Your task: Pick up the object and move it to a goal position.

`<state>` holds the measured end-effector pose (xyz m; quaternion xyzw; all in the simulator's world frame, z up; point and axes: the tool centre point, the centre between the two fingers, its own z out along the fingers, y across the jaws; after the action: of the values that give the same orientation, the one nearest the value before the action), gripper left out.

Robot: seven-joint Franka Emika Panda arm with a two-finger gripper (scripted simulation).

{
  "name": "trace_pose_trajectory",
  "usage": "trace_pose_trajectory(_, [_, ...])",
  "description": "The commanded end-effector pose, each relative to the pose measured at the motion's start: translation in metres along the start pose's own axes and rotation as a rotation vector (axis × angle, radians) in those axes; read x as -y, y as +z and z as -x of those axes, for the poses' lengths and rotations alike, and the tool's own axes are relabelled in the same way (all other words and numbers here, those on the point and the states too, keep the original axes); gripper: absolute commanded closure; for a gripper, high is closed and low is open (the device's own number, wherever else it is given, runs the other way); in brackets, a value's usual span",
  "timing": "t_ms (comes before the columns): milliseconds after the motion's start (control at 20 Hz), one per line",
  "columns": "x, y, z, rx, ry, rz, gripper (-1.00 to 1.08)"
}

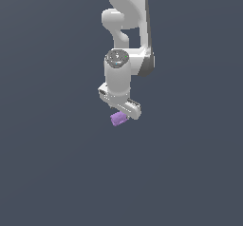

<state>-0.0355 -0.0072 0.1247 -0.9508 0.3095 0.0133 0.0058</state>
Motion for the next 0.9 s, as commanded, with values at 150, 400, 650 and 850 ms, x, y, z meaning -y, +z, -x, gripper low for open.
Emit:
trace_pose_trajectory(150, [-0.005,0.008,0.003,-0.009,0.152,0.000,-0.92])
trace_pose_trajectory(400, [-0.009,0.015,0.006,-0.017,0.280,-0.001,-0.92])
trace_pose_trajectory(650, [-0.012,0.019,0.008,-0.023,0.375,-0.002,-0.92])
trace_pose_trajectory(850, [-0.014,0.022,0.009,-0.027,0.425,-0.003,-0.92])
